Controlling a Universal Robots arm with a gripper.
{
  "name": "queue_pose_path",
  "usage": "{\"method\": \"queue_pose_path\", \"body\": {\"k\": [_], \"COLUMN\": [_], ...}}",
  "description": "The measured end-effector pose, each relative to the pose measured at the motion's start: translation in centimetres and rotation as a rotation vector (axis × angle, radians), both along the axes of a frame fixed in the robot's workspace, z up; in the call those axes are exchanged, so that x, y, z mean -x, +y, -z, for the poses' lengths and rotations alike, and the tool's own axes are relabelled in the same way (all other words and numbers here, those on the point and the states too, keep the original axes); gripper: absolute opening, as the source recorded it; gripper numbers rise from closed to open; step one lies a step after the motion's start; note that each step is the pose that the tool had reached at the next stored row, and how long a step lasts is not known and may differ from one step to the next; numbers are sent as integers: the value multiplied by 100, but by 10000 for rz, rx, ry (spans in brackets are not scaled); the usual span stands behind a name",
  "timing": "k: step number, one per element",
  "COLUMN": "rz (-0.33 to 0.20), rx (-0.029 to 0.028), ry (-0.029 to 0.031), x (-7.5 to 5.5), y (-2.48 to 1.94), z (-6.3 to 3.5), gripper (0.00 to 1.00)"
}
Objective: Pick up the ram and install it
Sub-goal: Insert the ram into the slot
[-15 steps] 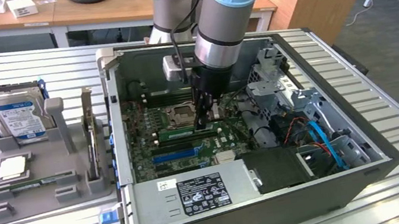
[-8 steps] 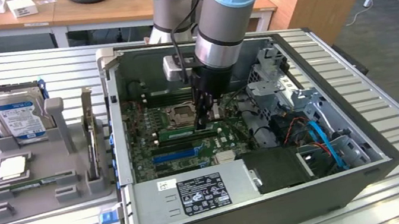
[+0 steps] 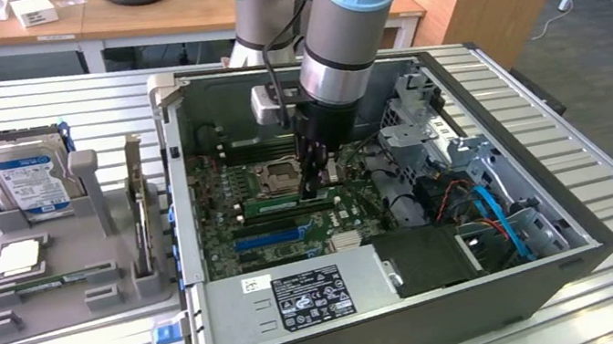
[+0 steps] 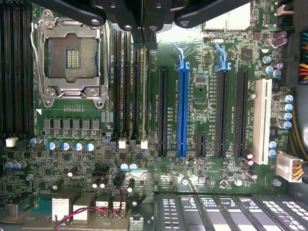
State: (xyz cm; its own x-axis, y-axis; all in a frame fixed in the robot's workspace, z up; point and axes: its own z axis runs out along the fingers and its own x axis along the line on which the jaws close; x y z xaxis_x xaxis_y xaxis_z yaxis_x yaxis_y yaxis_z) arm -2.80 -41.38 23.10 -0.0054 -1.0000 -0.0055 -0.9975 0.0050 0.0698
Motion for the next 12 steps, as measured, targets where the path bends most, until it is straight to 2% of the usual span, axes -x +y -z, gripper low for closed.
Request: {"method": "queue_pose_path", "body": {"k": [12], "rz": [1], "rx": [1], "ry": [0], "x": [4], "y": [0], "z": [14], "gripper": [12]}}
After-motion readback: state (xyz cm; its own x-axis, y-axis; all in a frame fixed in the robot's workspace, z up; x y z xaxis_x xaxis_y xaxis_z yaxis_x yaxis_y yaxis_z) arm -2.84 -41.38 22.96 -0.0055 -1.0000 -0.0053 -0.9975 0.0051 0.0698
